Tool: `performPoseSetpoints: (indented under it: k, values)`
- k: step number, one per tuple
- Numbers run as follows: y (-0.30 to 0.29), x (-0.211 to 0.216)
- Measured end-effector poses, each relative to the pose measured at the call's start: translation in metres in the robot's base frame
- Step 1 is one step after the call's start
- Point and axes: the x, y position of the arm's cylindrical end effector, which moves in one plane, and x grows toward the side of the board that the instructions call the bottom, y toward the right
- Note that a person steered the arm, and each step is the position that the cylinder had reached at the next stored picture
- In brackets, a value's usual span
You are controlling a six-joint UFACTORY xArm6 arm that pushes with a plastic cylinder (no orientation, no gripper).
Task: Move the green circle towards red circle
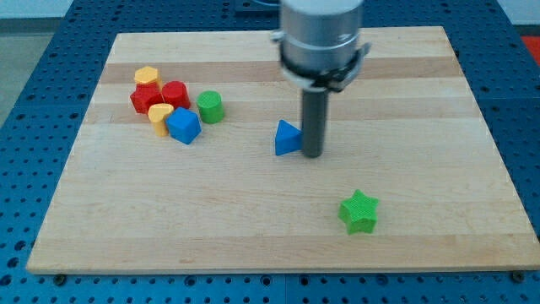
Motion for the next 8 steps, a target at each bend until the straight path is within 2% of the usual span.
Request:
performPoseSetpoints:
  k: [1,2,3,4,5,6,7,8]
  values:
    - [-0.042,-0.030]
    - [-0.079,-0.034]
    - [-0.017,-0.057]
    - [-0.023,-0.006]
    - [-0.068,0.017]
    - [-0.160,-0.023]
    - [-0.167,-0.023]
    - [-0.061,-0.046]
